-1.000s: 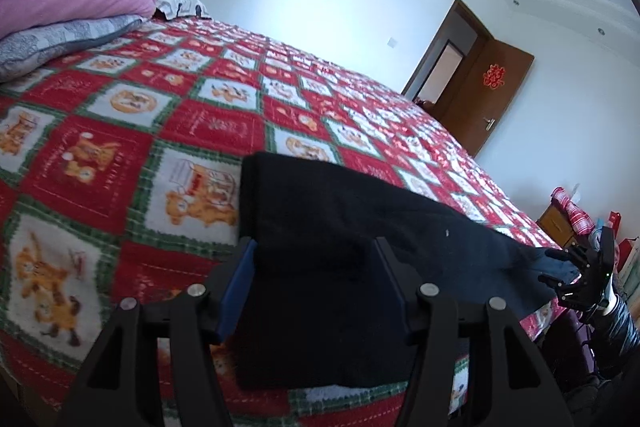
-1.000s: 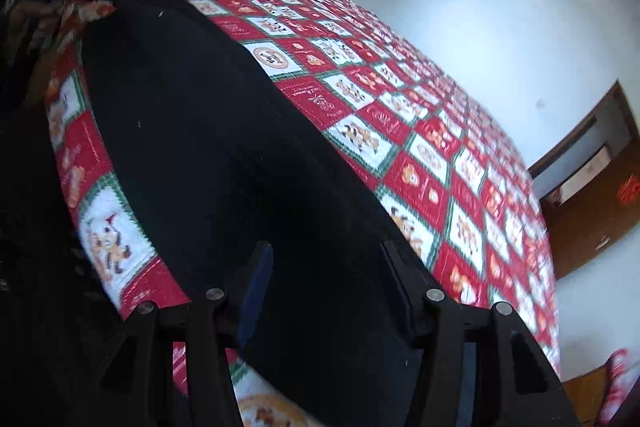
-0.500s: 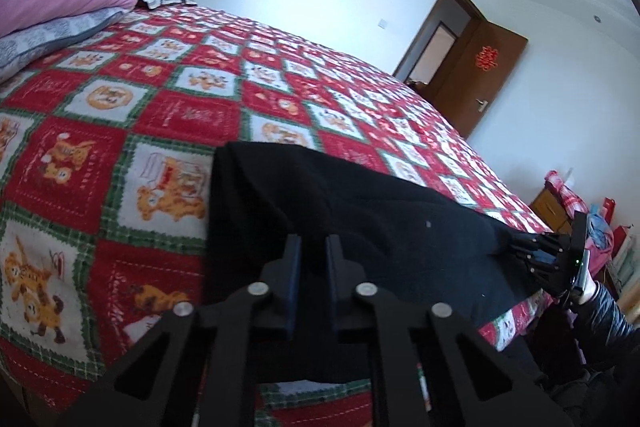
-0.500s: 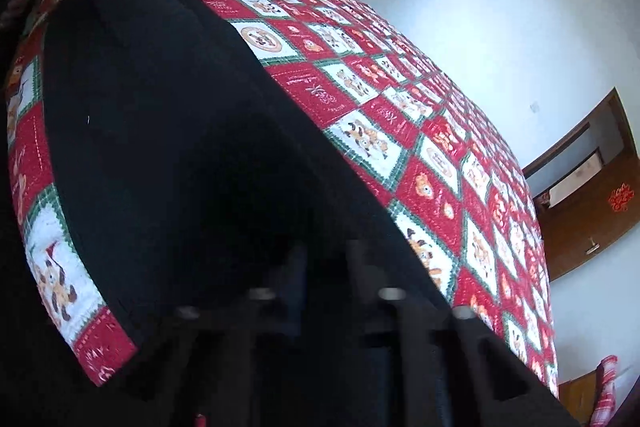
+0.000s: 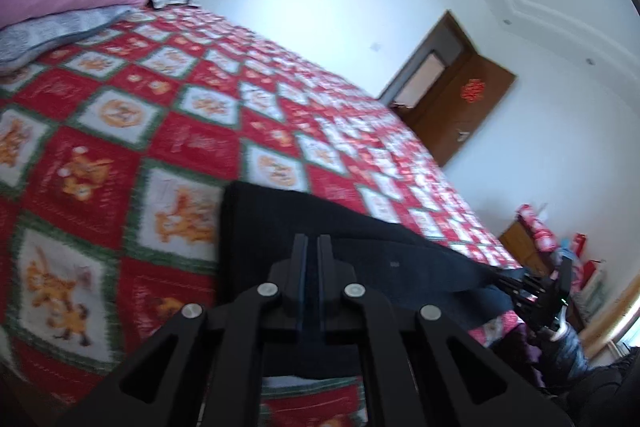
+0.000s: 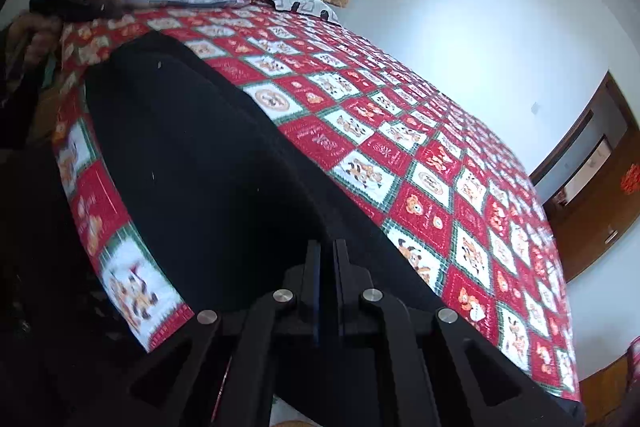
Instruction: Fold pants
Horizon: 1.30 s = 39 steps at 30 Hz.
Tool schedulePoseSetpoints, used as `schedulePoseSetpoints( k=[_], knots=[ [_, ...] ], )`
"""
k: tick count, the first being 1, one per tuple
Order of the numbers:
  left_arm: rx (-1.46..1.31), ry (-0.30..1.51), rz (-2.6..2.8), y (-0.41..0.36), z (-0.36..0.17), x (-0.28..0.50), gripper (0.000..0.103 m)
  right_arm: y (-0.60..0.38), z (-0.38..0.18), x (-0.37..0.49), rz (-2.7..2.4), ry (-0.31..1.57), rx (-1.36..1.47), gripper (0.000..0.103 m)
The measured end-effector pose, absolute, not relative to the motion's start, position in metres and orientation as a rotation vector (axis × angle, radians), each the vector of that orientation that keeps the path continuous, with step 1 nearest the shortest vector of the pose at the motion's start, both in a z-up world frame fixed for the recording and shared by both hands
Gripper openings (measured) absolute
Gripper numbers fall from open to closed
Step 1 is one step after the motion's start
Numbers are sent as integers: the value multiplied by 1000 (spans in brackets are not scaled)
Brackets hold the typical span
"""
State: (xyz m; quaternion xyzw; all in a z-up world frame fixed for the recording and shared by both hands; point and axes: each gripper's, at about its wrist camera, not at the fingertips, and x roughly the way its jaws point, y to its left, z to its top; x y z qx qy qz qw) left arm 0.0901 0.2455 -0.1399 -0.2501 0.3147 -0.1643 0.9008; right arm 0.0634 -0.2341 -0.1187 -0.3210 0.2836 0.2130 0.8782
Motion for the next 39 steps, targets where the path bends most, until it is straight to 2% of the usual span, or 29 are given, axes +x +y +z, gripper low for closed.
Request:
schedulePoseSetpoints(
  k=[1,3,4,5,7,13,15,18,20,22,39],
  knots=[
    [-511,669,-316,246,-144,91,12,-233,-124,63,439,599,-682,5],
    [-506,687,-298,246,-151,90,35,-232,-133,64,432,608,-690,5],
    [-505,694,-293,244,-155,88,54,-232,-136,65,433,614,-682,5],
    [-505,693,-287,243,-157,87,66,-232,-138,66,434,616,-674,5],
    [-494,693,-281,238,-162,85,70,-232,-139,68,432,618,-659,5],
    [-449,730,-278,219,-174,91,69,-235,-143,70,437,623,-636,5],
    [-411,737,-258,213,-176,93,63,-235,-144,70,439,623,-630,5],
    [-383,739,-228,210,-178,97,45,-234,-146,69,440,622,-630,5],
    [-348,748,-224,207,-176,97,15,-234,-147,69,440,621,-628,5],
    [-308,755,-204,204,-176,96,9,-234,-147,68,439,619,-621,5],
    [-278,680,-264,238,-131,57,6,-250,-122,62,433,545,-528,5]
  ],
)
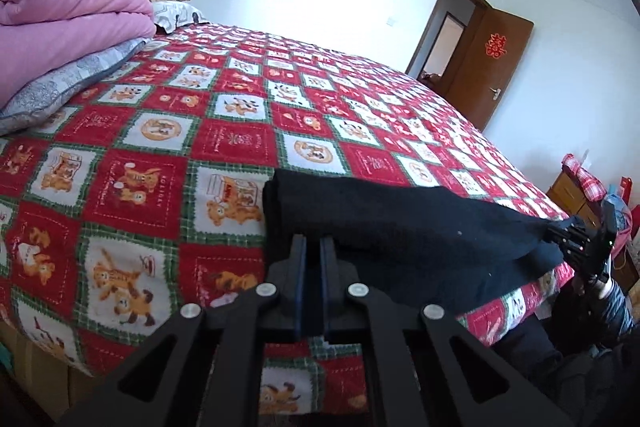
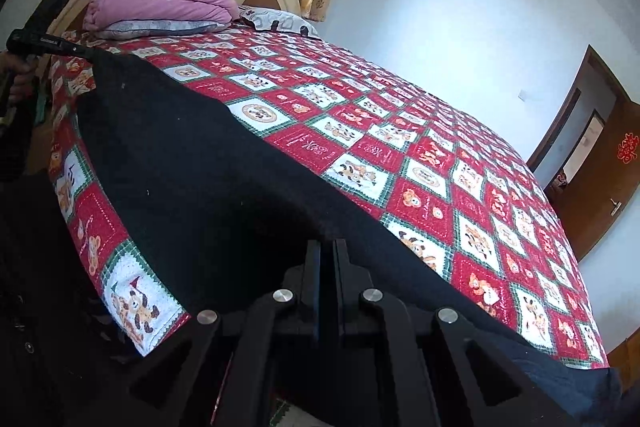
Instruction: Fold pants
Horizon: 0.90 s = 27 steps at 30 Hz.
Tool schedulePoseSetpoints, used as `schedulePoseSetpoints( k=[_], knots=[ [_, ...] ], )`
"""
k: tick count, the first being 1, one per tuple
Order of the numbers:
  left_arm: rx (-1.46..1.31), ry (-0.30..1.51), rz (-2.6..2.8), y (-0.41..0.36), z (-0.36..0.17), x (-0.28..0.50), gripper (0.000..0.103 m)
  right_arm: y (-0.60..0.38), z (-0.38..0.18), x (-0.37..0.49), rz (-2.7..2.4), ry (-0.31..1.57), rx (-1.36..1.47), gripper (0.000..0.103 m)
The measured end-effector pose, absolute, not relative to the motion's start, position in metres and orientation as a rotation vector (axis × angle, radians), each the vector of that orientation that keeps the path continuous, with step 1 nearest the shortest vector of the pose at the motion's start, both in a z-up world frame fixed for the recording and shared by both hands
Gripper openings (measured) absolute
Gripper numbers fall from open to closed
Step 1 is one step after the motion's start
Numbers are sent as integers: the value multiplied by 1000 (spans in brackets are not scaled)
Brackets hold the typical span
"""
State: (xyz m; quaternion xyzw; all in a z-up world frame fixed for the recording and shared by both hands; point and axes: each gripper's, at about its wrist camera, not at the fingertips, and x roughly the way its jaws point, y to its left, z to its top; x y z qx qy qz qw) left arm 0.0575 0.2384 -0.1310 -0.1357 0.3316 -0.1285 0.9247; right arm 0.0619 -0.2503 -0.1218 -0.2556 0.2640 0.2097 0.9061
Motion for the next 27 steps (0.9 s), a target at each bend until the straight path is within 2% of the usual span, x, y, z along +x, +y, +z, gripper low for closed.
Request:
schedulePoseSetpoints(
  k=[12,19,27],
  knots=[
    [-277,812,-278,236,-181,56,6,-244,-156,41,496,625,-642,5],
    [-272,797,-288,237,-181,52,6,-261,-131,32,553,615,-496,5],
    [-294,800,-305,242,-186,51,6,-249,-173,35,540,723,-619,5]
  ],
)
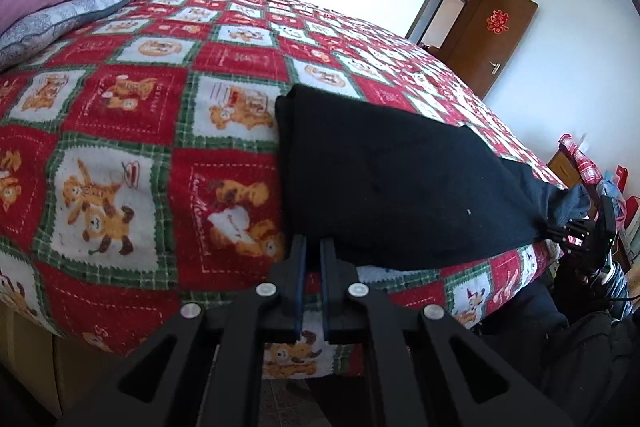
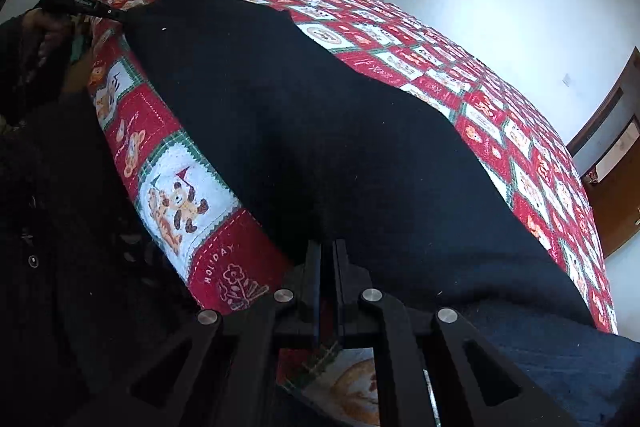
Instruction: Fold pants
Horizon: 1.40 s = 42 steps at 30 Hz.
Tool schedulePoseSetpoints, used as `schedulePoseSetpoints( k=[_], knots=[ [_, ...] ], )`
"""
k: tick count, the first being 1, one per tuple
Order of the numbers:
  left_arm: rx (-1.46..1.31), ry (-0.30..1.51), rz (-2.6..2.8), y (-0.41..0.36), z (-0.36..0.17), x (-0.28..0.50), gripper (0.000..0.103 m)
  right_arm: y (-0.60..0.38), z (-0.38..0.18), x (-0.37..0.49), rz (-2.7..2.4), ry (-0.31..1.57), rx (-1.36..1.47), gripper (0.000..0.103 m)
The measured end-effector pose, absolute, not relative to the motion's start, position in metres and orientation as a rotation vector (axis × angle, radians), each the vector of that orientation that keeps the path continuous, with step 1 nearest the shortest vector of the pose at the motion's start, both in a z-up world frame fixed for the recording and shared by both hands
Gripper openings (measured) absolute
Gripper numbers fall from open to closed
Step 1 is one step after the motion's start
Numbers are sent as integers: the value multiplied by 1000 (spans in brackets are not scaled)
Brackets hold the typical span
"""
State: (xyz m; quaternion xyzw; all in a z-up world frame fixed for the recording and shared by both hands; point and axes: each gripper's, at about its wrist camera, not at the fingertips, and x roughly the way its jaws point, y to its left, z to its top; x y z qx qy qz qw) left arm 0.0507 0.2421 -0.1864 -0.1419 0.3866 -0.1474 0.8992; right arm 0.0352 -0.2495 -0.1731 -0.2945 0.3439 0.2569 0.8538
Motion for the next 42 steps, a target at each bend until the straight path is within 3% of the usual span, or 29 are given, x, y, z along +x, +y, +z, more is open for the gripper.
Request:
schedulePoseSetpoints(
  k=[10,17,19,23,25,28,32,42],
  knots=[
    [-278,802,-308,242,-193,50,8,-247,-183,40,503,750,-634,5],
    [-232,786,-261,249,-187,49,23,-253,-182,44,519,771,-581,7],
    [-229,774,-230,255,-183,47,23,-254,-180,46,524,780,-559,10],
    [-200,741,-149,264,-172,45,21,-263,-166,47,521,781,-485,33],
    [-190,719,-142,259,-163,45,21,-270,-155,48,521,773,-438,33],
    [-144,675,-201,231,-144,49,22,-295,-128,47,471,746,-347,33],
    [-88,657,-364,162,-132,63,37,-350,-94,47,330,711,-210,33],
    [-10,692,-704,-1,-139,96,38,-545,-42,27,-225,620,243,35]
  ],
)
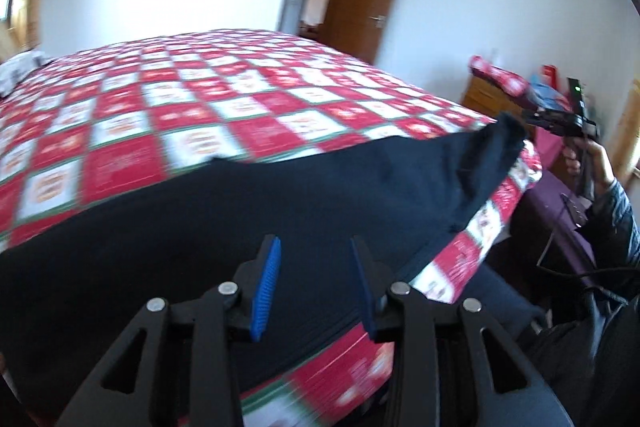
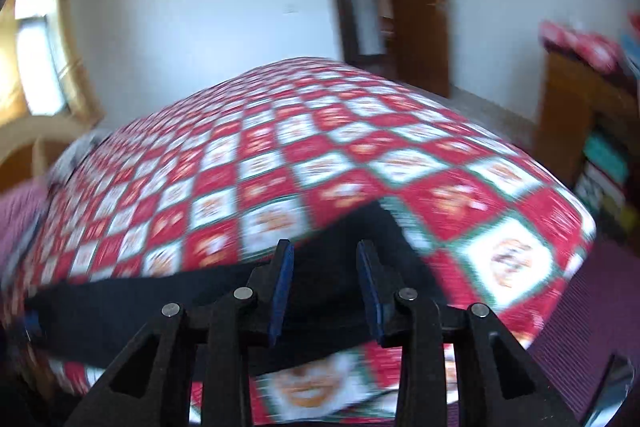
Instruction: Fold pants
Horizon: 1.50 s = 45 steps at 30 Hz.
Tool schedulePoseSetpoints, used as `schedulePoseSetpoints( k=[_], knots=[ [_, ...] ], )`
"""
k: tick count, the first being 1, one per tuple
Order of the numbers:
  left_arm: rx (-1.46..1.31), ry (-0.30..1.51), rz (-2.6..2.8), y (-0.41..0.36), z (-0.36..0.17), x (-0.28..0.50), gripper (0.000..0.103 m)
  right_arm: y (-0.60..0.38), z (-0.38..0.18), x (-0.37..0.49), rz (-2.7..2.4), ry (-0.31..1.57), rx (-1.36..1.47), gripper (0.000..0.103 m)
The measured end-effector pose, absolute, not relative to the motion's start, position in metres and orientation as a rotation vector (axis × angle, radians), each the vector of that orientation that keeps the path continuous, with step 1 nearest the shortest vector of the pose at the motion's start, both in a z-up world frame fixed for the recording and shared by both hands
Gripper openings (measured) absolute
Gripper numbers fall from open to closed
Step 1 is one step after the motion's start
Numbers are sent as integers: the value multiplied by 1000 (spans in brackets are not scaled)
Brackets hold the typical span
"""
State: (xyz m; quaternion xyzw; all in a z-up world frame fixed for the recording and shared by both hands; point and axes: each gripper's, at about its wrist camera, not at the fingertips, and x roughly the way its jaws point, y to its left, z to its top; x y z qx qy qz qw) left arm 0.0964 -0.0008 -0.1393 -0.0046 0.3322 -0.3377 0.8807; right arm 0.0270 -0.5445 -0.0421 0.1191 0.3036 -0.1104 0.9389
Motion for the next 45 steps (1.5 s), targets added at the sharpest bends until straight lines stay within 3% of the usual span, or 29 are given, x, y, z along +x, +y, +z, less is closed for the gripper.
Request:
schedulePoseSetpoints(
  k=[4,11,12,14,19,23,26,33,38,43,45],
  knots=[
    [-2,720,-771,-36,-148,106,48,-572,-47,25,-219,631,333,35],
    [-36,784,-790,-51,-175,119,48,-582,-78,57,-122,715,413,35],
    [-48,784,-792,-50,-175,120,48,-582,-79,60,-110,720,408,29],
    [-78,792,-797,-49,-175,121,48,-579,-77,66,-84,708,396,4],
    [-68,786,-789,-52,-176,119,48,-571,-33,96,-12,638,344,3],
    [-100,778,-786,-50,-179,120,48,-550,33,103,82,458,250,3],
    [-116,768,-788,-48,-180,120,48,-538,46,96,97,398,152,3],
    [-150,758,-803,-44,-183,122,48,-576,-49,67,-74,683,135,4],
    [-149,761,-794,-46,-183,123,48,-587,-82,36,-81,760,178,4],
    [-145,760,-780,-47,-182,121,48,-593,-88,27,-154,805,223,10],
    [-149,758,-777,-46,-183,121,48,-596,-83,24,-182,794,251,24]
  ],
)
